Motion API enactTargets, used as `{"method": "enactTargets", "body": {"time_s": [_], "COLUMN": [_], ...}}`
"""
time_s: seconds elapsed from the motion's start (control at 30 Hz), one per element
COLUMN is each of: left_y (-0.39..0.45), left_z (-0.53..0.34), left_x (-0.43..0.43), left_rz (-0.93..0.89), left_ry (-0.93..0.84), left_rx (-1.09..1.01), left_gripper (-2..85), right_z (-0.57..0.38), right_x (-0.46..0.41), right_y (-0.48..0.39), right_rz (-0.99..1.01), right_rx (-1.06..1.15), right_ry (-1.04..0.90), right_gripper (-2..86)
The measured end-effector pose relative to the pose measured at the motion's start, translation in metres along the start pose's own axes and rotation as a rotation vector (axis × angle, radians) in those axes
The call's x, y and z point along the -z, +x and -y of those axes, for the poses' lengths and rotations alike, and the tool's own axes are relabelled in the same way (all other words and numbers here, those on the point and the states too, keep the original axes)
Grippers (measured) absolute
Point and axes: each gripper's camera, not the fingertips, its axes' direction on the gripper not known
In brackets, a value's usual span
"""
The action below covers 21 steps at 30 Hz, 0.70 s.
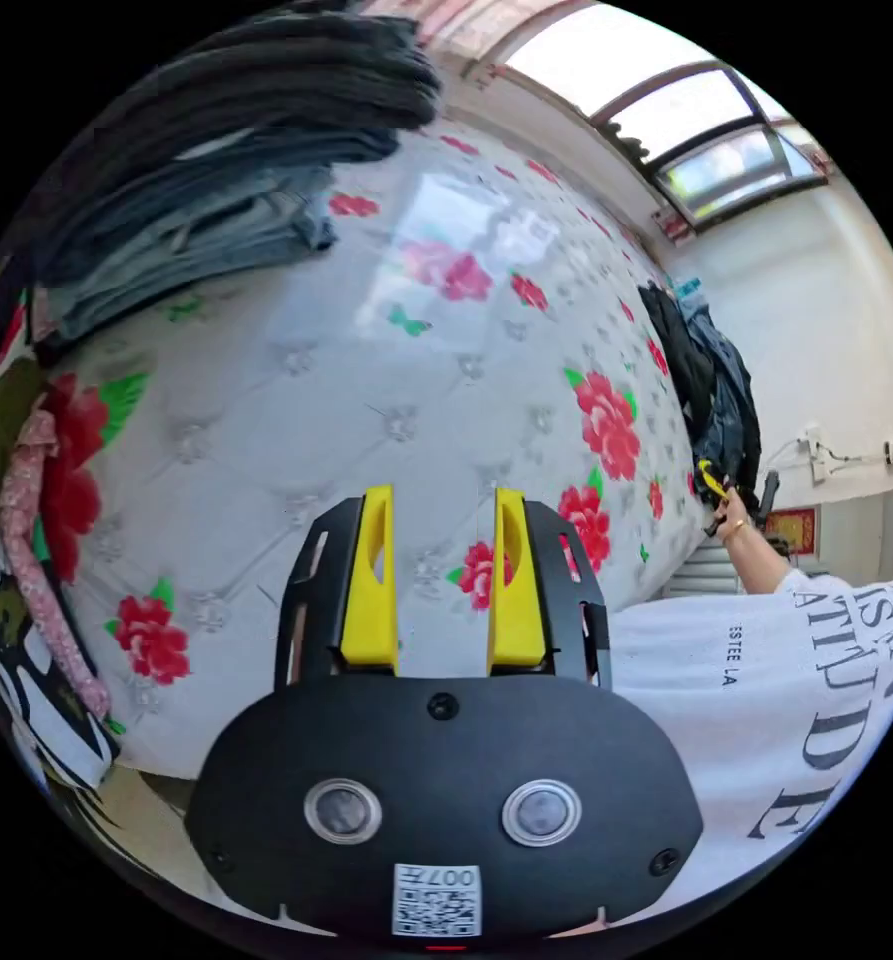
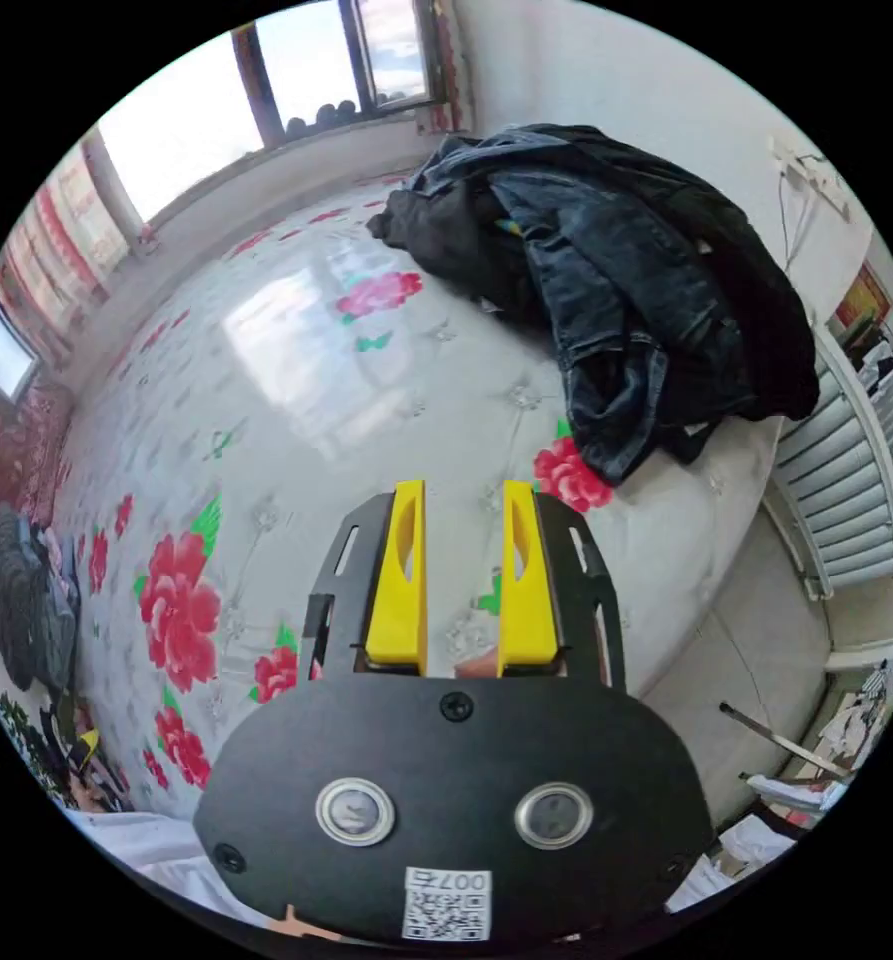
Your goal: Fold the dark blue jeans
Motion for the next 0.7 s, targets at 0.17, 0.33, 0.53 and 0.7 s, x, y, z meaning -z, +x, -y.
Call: {"method": "enactTargets", "body": {"time_s": [0.17, 0.33, 0.53, 0.7], "left_y": [0.050, 0.056, 0.068, 0.064], "left_z": [0.018, 0.021, 0.016, 0.005], "left_x": [-0.022, -0.031, -0.043, -0.034], "left_rz": [0.077, 0.065, 0.067, -0.015], "left_ry": [-0.070, -0.121, -0.153, -0.111], "left_rx": [-0.139, -0.118, -0.190, -0.236], "left_gripper": [12.2, 12.0, 11.7, 11.7], "right_z": [0.051, 0.071, 0.041, -0.033], "right_x": [-0.027, -0.066, -0.045, -0.001], "right_y": [0.070, 0.100, 0.031, -0.067], "right_rz": [-0.131, 0.018, 0.285, 0.503], "right_rx": [-0.173, -0.253, 0.116, 0.325], "right_ry": [0.018, -0.085, -0.065, -0.023], "right_gripper": [9.2, 7.0, 1.9, 0.5]}}
